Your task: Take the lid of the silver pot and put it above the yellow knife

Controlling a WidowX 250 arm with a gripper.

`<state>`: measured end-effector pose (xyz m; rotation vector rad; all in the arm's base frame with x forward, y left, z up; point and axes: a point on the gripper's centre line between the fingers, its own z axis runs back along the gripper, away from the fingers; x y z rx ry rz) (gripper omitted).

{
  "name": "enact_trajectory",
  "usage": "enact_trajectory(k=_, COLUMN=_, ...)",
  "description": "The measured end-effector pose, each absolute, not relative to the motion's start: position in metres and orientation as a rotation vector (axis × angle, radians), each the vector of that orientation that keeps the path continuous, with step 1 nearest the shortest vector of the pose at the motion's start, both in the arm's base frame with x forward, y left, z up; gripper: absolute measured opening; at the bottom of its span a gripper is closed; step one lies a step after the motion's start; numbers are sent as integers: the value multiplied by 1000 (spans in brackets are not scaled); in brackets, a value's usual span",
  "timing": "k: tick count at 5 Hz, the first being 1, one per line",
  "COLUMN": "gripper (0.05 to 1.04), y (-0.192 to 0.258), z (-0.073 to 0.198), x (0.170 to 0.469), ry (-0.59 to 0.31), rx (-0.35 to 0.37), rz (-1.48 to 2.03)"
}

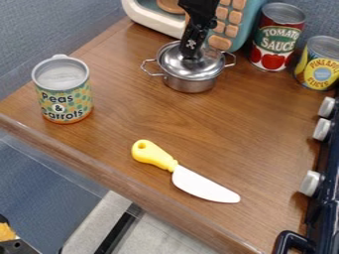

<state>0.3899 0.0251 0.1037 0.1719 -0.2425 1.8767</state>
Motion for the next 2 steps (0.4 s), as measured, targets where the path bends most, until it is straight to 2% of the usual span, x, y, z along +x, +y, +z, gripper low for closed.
enact_trajectory(k=1, gripper=277, y=18, z=109, x=382, ry=-238, rx=242, rz=1860)
enact_trajectory(k=2, gripper=277, y=12, z=145, x=378, ry=-285, rx=160, rz=1872)
